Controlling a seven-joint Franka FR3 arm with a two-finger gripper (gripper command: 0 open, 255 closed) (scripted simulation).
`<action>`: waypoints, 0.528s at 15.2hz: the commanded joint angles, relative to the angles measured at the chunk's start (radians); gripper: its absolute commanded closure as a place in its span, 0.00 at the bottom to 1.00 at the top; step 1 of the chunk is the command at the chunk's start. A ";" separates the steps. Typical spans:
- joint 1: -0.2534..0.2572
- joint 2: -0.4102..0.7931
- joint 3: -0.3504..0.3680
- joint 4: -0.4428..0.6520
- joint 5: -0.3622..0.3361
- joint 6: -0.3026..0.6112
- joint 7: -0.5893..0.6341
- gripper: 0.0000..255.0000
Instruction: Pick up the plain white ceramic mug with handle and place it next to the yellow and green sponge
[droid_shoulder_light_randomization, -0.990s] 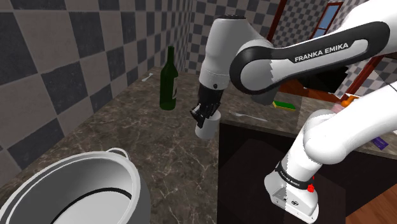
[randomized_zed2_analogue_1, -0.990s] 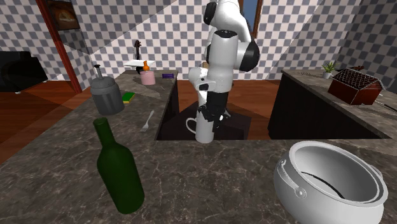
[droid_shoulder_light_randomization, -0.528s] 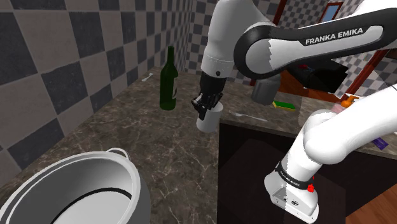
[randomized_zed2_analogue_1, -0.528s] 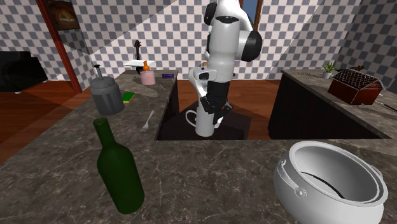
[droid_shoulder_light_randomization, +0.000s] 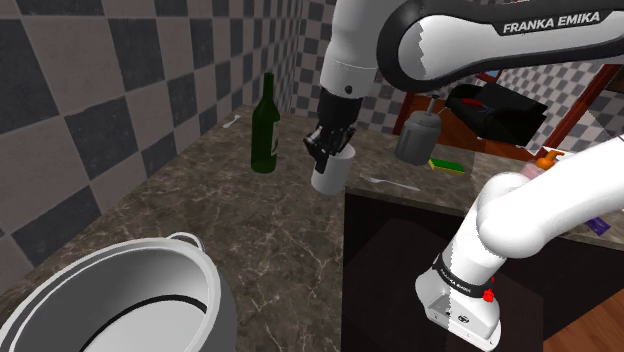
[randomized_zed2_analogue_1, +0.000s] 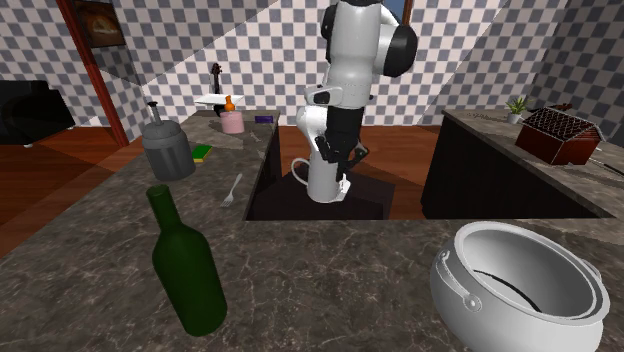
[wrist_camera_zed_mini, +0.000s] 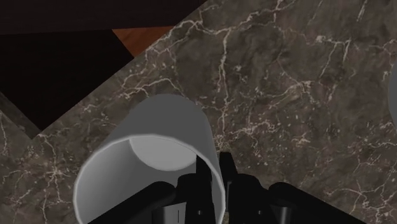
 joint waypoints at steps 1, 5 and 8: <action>-0.001 -0.005 -0.007 0.025 -0.003 -0.030 -0.002 1.00; 0.004 -0.074 -0.053 -0.017 -0.002 -0.061 -0.047 1.00; 0.009 -0.173 -0.117 -0.094 -0.010 -0.089 -0.110 1.00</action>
